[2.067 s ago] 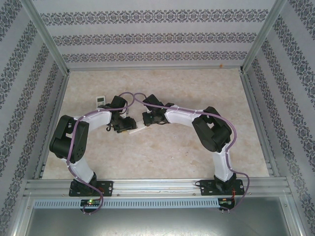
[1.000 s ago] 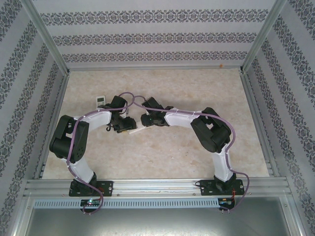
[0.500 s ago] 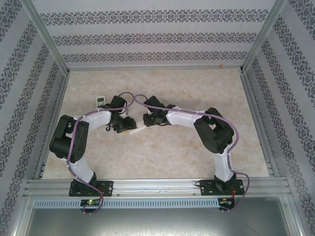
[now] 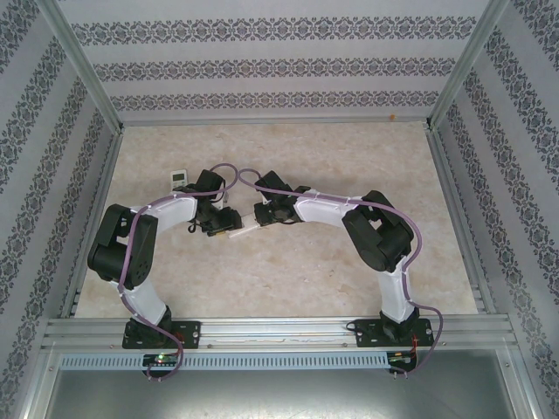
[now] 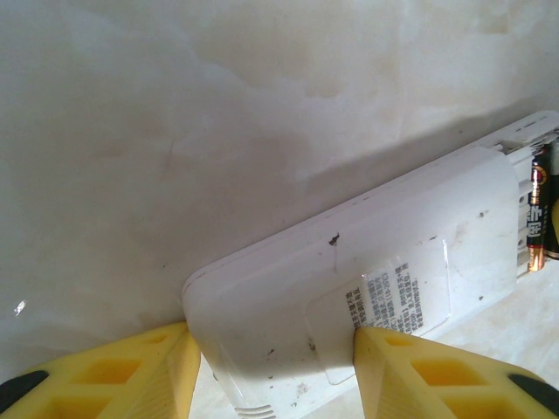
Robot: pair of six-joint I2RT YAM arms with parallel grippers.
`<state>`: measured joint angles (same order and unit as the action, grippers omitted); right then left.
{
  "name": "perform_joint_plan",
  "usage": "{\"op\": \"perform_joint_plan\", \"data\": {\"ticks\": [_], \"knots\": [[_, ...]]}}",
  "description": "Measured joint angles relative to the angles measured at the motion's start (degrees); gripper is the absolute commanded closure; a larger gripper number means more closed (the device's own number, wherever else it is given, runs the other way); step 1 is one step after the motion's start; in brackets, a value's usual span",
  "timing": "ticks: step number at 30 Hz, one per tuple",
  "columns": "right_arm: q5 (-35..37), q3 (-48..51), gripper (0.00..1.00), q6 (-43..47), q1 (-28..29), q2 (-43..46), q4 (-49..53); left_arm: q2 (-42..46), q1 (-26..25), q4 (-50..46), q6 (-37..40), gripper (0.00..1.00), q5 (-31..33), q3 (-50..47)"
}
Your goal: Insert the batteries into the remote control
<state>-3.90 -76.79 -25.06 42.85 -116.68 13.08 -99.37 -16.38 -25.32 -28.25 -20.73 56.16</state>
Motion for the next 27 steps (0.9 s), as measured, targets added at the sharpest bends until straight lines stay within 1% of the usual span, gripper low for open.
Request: {"op": "perform_joint_plan", "data": {"ticks": [3, 20, 27], "knots": [[0.0, -0.2, 0.86, 0.0, 0.0, 0.0, 0.2, 0.0, 0.0, 0.0, 0.0, 0.50, 0.0, 0.0], [0.0, -0.5, 0.86, 0.7, 0.0, 0.0, 0.4, 0.0, 0.0, 0.0, 0.0, 0.50, 0.0, 0.0], [0.1, 1.0, 0.86, 1.0, 0.2, 2.9, -0.3, 0.0, 0.0, 0.0, 0.0, 0.50, 0.0, 0.0]]}}
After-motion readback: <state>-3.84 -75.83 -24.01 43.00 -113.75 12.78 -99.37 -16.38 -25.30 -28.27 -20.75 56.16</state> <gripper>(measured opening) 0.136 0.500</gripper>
